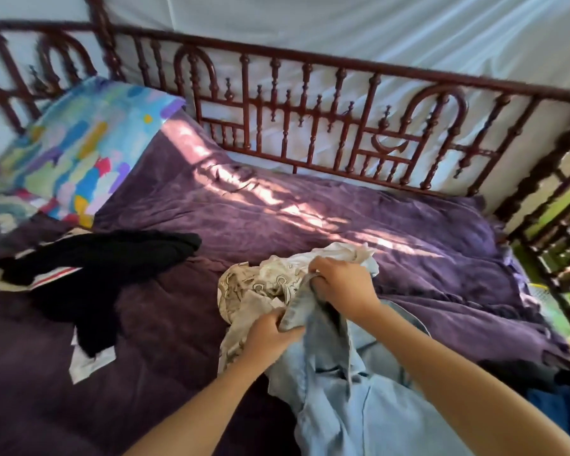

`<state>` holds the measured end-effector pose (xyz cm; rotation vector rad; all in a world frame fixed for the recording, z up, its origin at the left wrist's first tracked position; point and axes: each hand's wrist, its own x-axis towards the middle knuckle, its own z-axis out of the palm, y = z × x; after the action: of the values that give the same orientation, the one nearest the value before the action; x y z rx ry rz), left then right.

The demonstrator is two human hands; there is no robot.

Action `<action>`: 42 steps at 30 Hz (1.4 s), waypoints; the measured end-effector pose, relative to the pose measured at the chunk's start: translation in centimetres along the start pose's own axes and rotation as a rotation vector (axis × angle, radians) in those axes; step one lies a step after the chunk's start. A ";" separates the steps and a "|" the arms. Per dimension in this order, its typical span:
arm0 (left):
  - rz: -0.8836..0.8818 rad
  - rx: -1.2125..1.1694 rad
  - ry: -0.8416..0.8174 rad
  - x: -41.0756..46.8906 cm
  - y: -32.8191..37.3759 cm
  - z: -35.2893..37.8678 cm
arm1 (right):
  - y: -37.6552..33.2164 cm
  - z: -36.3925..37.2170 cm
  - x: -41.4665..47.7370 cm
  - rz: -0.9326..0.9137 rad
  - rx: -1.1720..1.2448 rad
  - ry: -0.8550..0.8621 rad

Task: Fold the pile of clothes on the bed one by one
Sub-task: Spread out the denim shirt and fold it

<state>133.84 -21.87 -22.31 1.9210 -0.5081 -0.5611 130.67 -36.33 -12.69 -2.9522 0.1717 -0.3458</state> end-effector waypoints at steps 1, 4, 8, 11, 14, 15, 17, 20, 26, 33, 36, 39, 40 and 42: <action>0.020 0.006 -0.013 -0.1 0.0 -0.1 | 0.2 -1.0 -0.3 0.046 0.005 0.019; 0.018 0.068 -0.070 -1.0 -0.6 -0.7 | 0.3 -4.5 -1.0 0.190 0.056 0.162; 0.060 0.155 -0.006 0.1 0.3 -3.7 | 0.2 -9.6 -0.2 0.279 0.014 0.335; 0.228 0.154 0.167 1.8 6.7 -8.5 | -0.2 -15.1 0.9 0.339 0.045 0.513; 0.444 0.147 0.394 1.1 15.5 -14.7 | 0.2 -20.7 1.9 0.409 0.136 0.713; 0.510 0.149 0.436 0.6 18.1 -16.6 | 0.3 -22.2 2.2 0.412 0.158 0.764; 0.615 0.138 0.483 -1.1 22.9 -19.7 | 0.2 -24.7 2.8 0.392 0.201 0.844; 0.695 -0.013 0.553 -3.3 27.9 -23.1 | -1.4 -28.5 3.5 0.312 0.230 0.946; 0.703 -0.415 0.582 -7.4 32.0 -28.5 | -8.1 -34.4 5.6 0.227 0.335 0.979; 0.649 -0.665 0.585 -9.8 31.0 -32.8 | -14.1 -32.5 9.6 0.190 0.631 0.889; 0.604 -0.700 0.600 -10.2 29.6 -34.0 | -15.5 -30.9 11.3 0.195 0.689 0.850; 0.572 -0.726 0.649 -9.7 27.9 -35.0 | -16.0 -28.9 13.3 0.212 0.719 0.810; 0.562 -0.749 0.679 -9.2 27.4 -35.2 | -16.0 -28.2 14.1 0.217 0.695 0.819; 0.586 -0.705 0.787 -6.7 26.4 -35.3 | -15.8 -26.7 16.2 0.228 0.648 0.838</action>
<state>146.68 -2.69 15.82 1.0945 -0.2692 0.3704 141.47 -26.93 19.24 -1.9775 0.3952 -1.2914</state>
